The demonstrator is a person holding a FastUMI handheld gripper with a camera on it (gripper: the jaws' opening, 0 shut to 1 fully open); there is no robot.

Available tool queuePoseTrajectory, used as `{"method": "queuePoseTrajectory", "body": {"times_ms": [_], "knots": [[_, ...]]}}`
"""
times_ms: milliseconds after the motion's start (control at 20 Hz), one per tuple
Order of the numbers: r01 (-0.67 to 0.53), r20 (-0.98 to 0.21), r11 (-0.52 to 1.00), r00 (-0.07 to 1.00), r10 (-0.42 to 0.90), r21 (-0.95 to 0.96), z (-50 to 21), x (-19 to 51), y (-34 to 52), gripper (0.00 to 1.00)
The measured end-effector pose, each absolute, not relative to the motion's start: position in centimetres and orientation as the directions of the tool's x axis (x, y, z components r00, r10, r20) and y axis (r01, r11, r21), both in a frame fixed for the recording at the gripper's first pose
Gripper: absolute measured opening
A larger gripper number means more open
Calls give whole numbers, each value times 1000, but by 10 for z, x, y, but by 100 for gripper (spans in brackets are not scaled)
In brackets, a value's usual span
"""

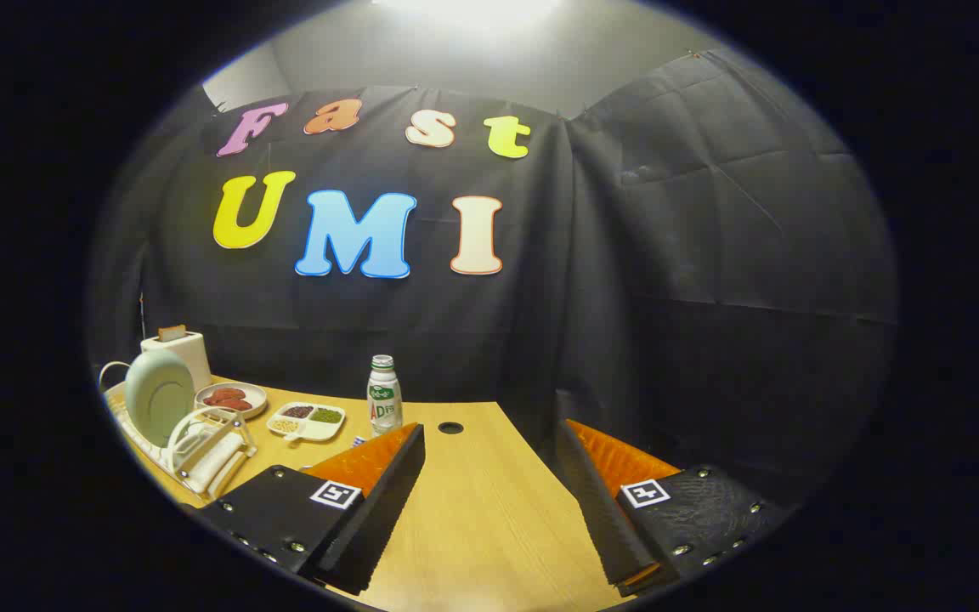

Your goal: Take the plate from the dish rack, then take the spoon from the basket and place it into the plate.

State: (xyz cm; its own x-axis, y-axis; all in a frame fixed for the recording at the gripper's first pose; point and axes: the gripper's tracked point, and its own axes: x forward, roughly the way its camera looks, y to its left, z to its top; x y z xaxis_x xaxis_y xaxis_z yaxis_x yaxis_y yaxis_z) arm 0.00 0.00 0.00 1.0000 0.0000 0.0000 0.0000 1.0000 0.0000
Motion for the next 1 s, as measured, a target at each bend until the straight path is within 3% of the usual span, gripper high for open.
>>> {"method": "queuePoseTrajectory", "body": {"times_ms": [500, 1000], "knots": [[-131, -25, 991, 991, 132, 33, 64, -79, 129, 96], [-278, -13, 960, 960, 279, 32, 86, -90, 233, 96]]}}
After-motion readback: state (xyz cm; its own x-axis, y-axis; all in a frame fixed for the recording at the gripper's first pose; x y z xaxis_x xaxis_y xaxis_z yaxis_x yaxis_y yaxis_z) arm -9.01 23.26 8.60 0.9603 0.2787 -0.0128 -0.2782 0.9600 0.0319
